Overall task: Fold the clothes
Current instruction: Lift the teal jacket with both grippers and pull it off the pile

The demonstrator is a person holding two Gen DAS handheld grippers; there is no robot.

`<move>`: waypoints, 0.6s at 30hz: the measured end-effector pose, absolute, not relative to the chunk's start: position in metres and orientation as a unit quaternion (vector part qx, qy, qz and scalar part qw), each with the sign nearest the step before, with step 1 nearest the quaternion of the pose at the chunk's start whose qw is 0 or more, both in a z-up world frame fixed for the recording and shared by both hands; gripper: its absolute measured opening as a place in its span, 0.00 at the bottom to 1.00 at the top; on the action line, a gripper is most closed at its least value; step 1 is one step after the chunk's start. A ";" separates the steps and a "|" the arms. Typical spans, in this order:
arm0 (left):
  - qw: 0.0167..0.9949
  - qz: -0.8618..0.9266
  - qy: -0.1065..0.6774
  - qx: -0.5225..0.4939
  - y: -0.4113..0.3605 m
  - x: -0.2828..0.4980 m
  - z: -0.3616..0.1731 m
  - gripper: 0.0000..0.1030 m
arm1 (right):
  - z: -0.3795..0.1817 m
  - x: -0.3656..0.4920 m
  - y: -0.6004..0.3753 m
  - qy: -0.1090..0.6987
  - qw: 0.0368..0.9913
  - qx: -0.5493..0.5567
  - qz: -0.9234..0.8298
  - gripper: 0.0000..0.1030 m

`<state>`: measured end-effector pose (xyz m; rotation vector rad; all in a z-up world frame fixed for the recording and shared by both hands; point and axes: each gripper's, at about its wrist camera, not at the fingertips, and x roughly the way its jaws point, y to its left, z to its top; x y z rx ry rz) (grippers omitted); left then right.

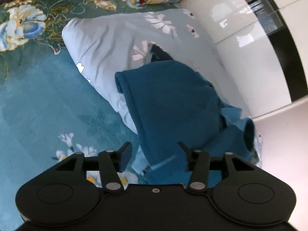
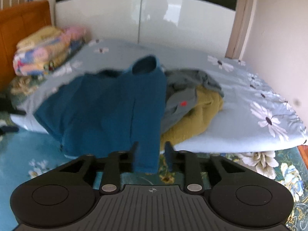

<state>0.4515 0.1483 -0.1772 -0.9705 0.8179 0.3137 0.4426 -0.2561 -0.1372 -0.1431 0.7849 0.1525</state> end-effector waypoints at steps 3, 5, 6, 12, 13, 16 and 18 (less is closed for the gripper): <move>0.780 0.158 0.389 -0.464 0.160 0.472 -0.202 0.62 | -0.167 0.457 -0.251 0.414 0.905 -0.071 0.072 0.34; 0.769 0.160 0.392 -0.479 0.167 0.484 -0.218 0.62 | -0.190 0.465 -0.248 0.439 0.893 -0.073 0.063 0.34; 0.765 0.159 0.391 -0.486 0.169 0.490 -0.225 0.63 | -0.200 0.469 -0.247 0.450 0.888 -0.075 0.060 0.35; 0.764 0.148 0.390 -0.493 0.176 0.523 -0.259 0.63 | -0.267 0.489 -0.241 0.497 0.858 -0.115 0.048 0.36; 0.762 0.145 0.386 -0.498 0.177 0.526 -0.262 0.63 | -0.277 0.493 -0.240 0.504 0.854 -0.123 0.044 0.36; 0.759 0.127 0.366 -0.523 0.180 0.532 -0.270 0.60 | -0.299 0.504 -0.242 0.508 0.851 -0.127 0.032 0.36; 0.760 0.115 0.351 -0.534 0.181 0.532 -0.270 0.53 | -0.299 0.505 -0.243 0.485 0.866 -0.118 0.030 0.36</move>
